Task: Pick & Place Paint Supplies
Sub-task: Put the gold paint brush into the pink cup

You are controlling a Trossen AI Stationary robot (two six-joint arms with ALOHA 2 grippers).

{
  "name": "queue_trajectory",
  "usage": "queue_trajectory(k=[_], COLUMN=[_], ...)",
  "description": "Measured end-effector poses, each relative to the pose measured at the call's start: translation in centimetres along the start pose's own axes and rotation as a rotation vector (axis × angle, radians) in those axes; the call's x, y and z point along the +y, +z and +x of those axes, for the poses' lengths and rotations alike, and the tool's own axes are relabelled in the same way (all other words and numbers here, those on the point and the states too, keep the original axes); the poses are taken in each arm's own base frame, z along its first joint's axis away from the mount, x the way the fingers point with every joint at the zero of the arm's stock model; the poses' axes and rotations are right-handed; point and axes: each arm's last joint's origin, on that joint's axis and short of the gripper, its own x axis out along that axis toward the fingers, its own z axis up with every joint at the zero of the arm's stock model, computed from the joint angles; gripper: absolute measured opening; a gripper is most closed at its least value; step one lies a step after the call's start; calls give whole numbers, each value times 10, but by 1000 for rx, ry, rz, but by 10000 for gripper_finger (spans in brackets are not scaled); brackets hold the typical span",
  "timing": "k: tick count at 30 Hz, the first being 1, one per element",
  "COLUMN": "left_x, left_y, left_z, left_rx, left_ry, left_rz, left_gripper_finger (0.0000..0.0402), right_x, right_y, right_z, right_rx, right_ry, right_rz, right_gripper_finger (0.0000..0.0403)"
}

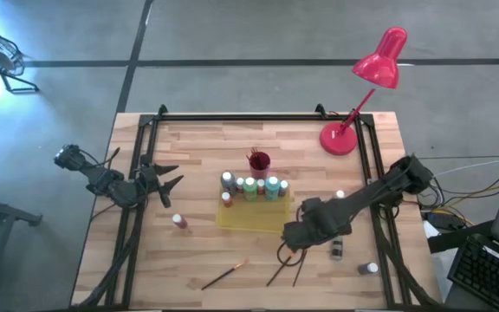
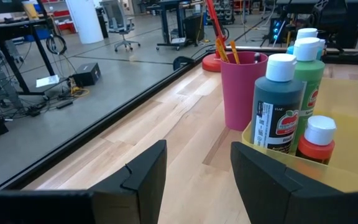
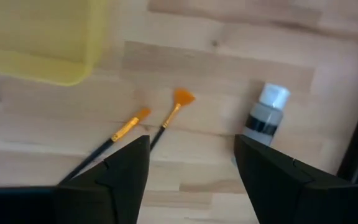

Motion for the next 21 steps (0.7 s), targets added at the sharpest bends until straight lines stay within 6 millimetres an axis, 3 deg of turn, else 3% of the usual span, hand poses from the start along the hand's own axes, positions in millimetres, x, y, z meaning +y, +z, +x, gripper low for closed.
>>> queue_trajectory(k=[8,15,21], left_x=[0,0,0], left_y=[0,0,0], left_z=[0,0,0], left_rx=[0,0,0], left_ry=[-1,0,0], left_rz=[1,0,0], left_gripper_finger=[184,184,184], right_x=[1,6,0], right_y=[-4,-1,1], right_z=[18,52,78], right_rx=[33,84,135], right_ry=[-2,65,27], right_rz=[122,161,190], right_gripper_finger=[234,217,217])
